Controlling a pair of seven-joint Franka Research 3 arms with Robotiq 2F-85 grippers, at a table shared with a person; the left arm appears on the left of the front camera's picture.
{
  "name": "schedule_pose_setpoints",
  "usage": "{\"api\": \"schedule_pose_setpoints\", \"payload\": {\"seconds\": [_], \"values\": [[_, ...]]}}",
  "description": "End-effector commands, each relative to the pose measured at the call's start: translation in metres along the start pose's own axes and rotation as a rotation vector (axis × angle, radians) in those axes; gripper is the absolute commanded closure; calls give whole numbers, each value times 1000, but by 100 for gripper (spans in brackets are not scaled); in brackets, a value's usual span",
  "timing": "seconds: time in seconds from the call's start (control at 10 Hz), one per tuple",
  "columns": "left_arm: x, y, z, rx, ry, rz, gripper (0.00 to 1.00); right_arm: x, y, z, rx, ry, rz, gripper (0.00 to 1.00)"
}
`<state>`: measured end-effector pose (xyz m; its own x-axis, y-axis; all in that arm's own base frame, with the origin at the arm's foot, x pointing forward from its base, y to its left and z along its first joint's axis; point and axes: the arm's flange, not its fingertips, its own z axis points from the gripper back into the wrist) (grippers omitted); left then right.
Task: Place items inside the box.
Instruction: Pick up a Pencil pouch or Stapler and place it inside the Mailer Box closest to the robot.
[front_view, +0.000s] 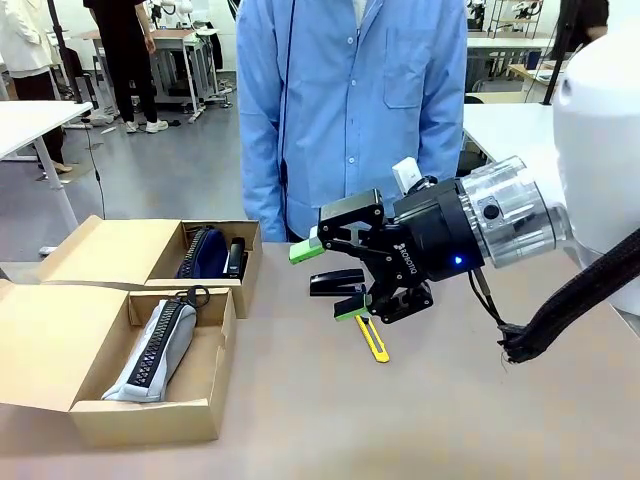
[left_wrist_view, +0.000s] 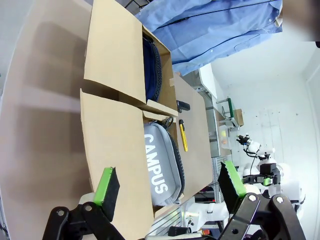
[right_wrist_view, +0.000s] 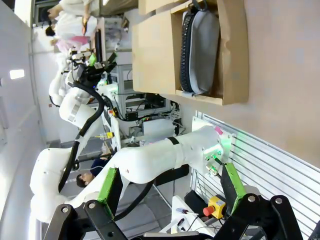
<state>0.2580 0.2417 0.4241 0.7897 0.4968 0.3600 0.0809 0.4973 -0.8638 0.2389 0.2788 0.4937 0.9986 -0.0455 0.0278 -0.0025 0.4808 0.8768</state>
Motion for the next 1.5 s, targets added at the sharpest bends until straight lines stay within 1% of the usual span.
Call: {"api": "schedule_pose_setpoints", "payload": {"seconds": [0.0,0.1,0.2,0.3,0.4,0.5,0.6,0.7,0.8,0.9,1.0,1.1,1.4], "values": [[0,0,0,-19,-13,-17,0,97,3,72,158,325,-14,0],[0,0,0,-19,-13,-17,0,108,-16,100,236,343,-24,0],[0,0,0,-19,-13,-17,0,115,-31,120,315,316,-40,0],[0,0,0,-19,-13,-17,0,116,-49,139,351,298,-47,0],[0,0,0,-19,-13,-17,0,107,-77,166,396,384,-16,0],[0,0,0,-19,-13,-17,0,94,-110,195,385,391,29,0],[0,0,0,-19,-13,-17,0,76,-150,226,375,323,109,0],[0,0,0,-19,-13,-17,0,53,-187,249,396,231,133,0],[0,0,0,-19,-13,-17,0,28,-213,258,421,119,162,0],[0,0,0,-19,-13,-17,0,21,-213,242,336,68,128,0],[0,0,0,-19,-13,-17,0,40,-187,197,57,-29,-97,0],[0,0,0,-19,-13,-17,0,40,-211,267,393,146,120,0],[0,0,0,-19,-13,-17,0,40,-211,267,393,146,120,0]]}}
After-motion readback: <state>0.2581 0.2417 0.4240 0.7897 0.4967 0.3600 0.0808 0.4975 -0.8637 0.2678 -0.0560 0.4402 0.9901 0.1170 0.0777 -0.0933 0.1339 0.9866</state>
